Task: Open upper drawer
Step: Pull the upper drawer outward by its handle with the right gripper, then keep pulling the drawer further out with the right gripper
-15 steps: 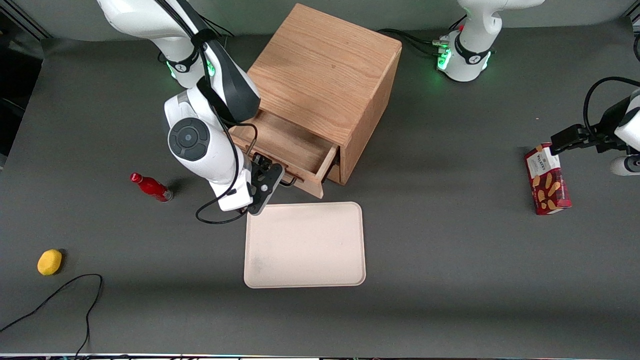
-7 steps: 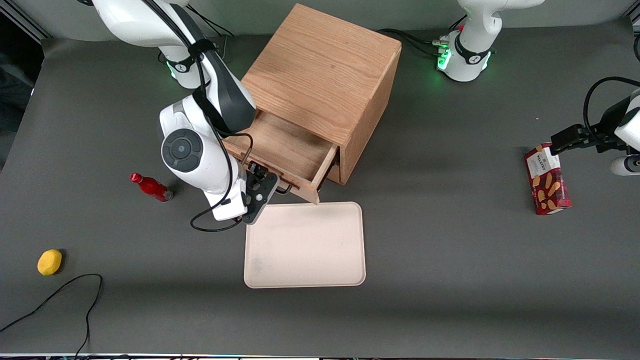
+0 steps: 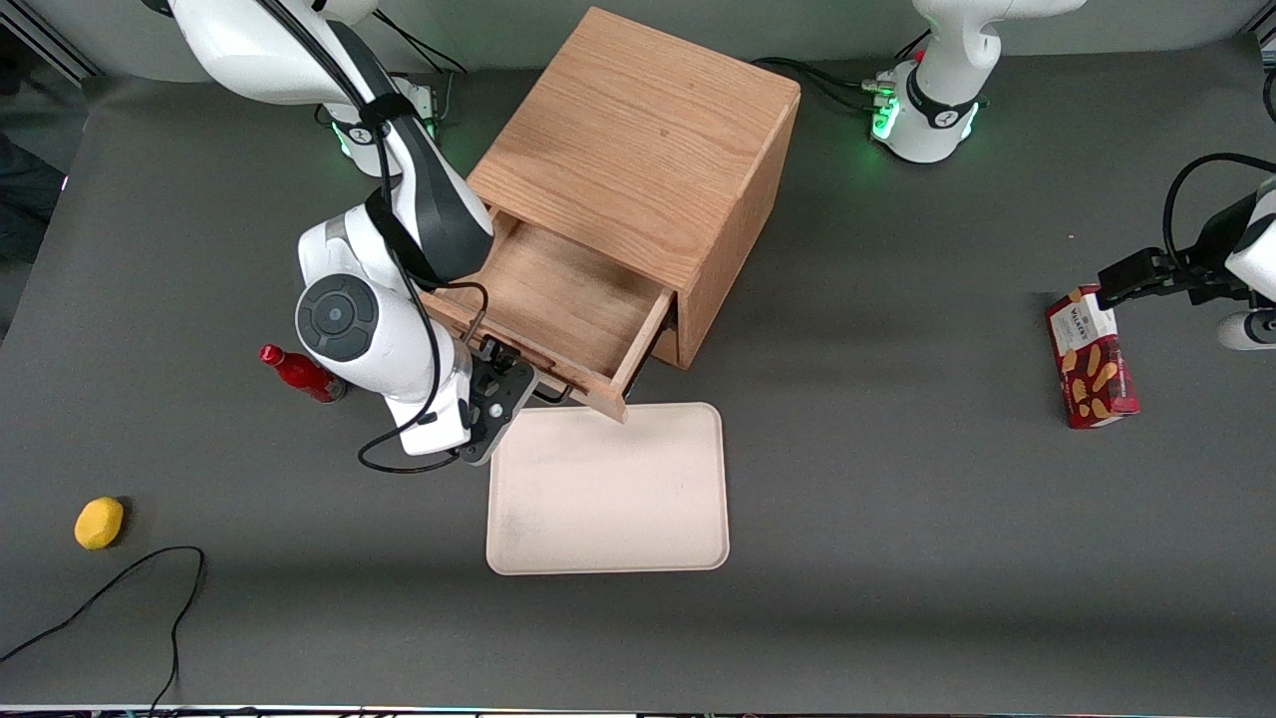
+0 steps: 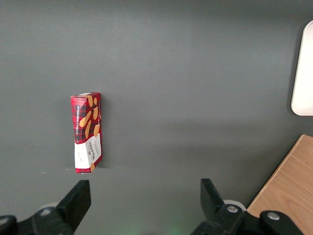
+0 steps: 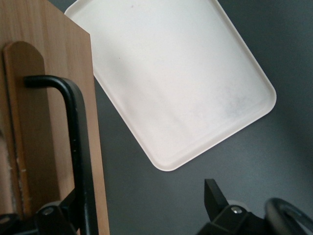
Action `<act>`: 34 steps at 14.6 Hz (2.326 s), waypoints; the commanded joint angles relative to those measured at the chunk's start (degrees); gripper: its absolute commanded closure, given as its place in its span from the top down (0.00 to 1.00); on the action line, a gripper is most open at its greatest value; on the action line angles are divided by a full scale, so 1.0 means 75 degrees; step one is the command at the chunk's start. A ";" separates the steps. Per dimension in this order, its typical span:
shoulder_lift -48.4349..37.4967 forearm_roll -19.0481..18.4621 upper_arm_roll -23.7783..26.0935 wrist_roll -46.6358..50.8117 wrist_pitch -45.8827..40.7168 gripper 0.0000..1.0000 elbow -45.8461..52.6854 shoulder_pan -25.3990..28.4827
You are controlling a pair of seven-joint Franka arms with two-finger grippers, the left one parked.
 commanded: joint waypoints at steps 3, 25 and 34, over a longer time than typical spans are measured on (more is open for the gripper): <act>0.0292 -0.0016 0.0034 -0.0012 -0.0275 1.00 0.0599 -0.0075; 0.0749 -0.0098 0.0022 -0.0153 -0.0615 1.00 0.1302 -0.0450; 0.0983 -0.0087 0.0022 -0.0247 -0.0627 1.00 0.1630 -0.0637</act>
